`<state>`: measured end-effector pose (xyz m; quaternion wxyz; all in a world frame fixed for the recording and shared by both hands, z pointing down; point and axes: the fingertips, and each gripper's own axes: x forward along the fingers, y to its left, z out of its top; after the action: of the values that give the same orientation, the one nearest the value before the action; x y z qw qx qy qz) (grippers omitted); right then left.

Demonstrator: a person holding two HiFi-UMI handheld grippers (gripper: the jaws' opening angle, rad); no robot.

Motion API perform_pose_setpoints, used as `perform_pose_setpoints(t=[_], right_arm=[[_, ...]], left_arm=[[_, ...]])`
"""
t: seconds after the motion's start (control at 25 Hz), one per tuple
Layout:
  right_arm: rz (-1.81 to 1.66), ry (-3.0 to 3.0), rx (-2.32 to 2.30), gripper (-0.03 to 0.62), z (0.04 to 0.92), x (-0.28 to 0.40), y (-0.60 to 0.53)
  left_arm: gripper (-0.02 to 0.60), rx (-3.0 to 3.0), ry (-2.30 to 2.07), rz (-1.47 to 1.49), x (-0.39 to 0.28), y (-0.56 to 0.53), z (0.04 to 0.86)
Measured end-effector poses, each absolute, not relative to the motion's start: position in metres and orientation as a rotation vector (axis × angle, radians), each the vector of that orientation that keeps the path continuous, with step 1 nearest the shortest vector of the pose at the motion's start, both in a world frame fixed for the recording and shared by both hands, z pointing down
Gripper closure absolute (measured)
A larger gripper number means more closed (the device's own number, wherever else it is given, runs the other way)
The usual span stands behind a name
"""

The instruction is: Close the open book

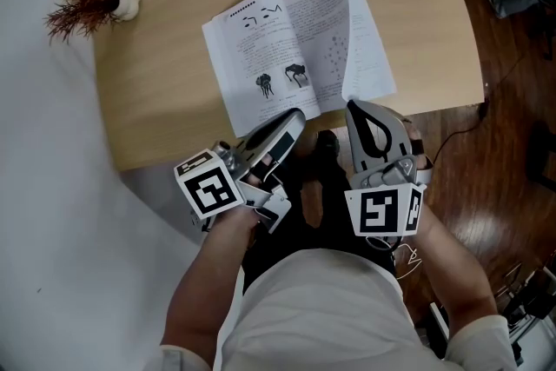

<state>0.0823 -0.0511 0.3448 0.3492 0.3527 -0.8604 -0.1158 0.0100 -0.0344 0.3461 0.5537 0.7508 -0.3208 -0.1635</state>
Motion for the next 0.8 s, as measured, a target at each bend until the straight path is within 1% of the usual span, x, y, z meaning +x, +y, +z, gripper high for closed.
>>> perform_pose_setpoints(t=[0.36, 0.8], right_arm=[[-0.261, -2.214, 0.95, 0.592, 0.353, 0.097, -0.056], [-0.131, -2.185, 1.024, 0.592, 0.372, 0.126, -0.064]], left_arm=[[0.583, 1.823, -0.805, -0.315, 0.018, -0.032, 0.358], [0.583, 1.899, -0.921, -0.208, 0.022, -0.032, 0.368]])
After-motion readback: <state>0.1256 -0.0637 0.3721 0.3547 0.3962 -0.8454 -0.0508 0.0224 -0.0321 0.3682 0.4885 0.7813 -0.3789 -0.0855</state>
